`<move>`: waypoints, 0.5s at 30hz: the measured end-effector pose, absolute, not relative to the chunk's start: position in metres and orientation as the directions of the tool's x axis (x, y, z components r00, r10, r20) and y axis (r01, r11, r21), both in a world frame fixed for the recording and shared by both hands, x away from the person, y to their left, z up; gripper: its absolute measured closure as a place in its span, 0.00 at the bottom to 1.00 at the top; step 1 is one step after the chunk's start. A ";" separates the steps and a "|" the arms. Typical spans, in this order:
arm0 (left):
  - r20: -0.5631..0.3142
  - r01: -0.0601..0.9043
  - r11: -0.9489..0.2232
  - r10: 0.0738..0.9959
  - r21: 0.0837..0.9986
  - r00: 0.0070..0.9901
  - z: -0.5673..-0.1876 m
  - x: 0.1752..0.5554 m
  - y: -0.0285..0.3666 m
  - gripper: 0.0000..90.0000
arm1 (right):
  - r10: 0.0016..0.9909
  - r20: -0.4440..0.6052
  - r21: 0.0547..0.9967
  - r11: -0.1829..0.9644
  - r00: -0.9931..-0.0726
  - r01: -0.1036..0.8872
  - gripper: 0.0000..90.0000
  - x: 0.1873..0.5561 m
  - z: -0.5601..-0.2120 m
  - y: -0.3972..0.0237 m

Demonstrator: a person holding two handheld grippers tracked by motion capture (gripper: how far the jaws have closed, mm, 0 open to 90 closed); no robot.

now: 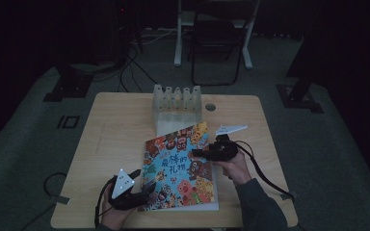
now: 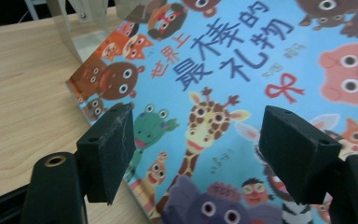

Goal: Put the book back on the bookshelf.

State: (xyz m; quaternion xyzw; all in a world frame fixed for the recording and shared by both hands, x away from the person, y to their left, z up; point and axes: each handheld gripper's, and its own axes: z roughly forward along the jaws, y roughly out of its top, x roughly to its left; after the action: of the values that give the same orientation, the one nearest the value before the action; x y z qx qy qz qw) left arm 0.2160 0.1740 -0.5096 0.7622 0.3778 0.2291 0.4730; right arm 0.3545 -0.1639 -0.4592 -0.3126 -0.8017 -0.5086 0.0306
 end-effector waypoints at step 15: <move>-0.085 0.442 -0.230 0.805 0.867 0.587 -0.510 0.234 0.191 0.40 | 0.478 0.304 0.842 0.270 -0.824 0.468 0.74 0.343 -0.449 -0.171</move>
State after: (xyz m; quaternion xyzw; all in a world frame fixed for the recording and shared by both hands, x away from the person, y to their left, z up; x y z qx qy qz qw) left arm 0.2343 0.1907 -0.5102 0.7596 0.4105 0.1955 0.4651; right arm 0.3428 -0.1713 -0.4486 -0.2966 -0.7969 -0.5263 -0.0050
